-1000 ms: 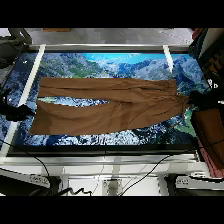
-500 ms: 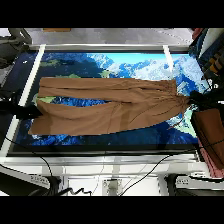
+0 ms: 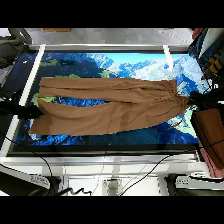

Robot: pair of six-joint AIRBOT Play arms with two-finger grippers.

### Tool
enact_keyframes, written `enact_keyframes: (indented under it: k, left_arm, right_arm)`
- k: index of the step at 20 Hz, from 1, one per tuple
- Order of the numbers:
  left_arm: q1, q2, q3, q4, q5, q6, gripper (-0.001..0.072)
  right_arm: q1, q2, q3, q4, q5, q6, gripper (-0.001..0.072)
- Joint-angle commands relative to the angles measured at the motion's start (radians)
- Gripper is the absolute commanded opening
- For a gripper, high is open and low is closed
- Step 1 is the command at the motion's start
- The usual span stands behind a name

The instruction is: Fold the clothes and pants, and hang the long-sleeved shirts on hangers.

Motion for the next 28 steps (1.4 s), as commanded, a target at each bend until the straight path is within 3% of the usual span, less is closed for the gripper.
enact_keyframes:
  k: [1, 28]
  left_arm:
    - [0.01, 0.017, 0.0, 0.0, 0.0, 0.005, 0.0439]
    - [0.028, 0.039, 0.0, 0.026, 0.032, 0.024, 0.0438]
  right_arm:
    - [0.0, 0.0, 0.001, 0.0, 0.003, 0.001, 0.0038]
    - [0.0, 0.0, 0.001, 0.016, 0.027, 0.008, 0.0038]
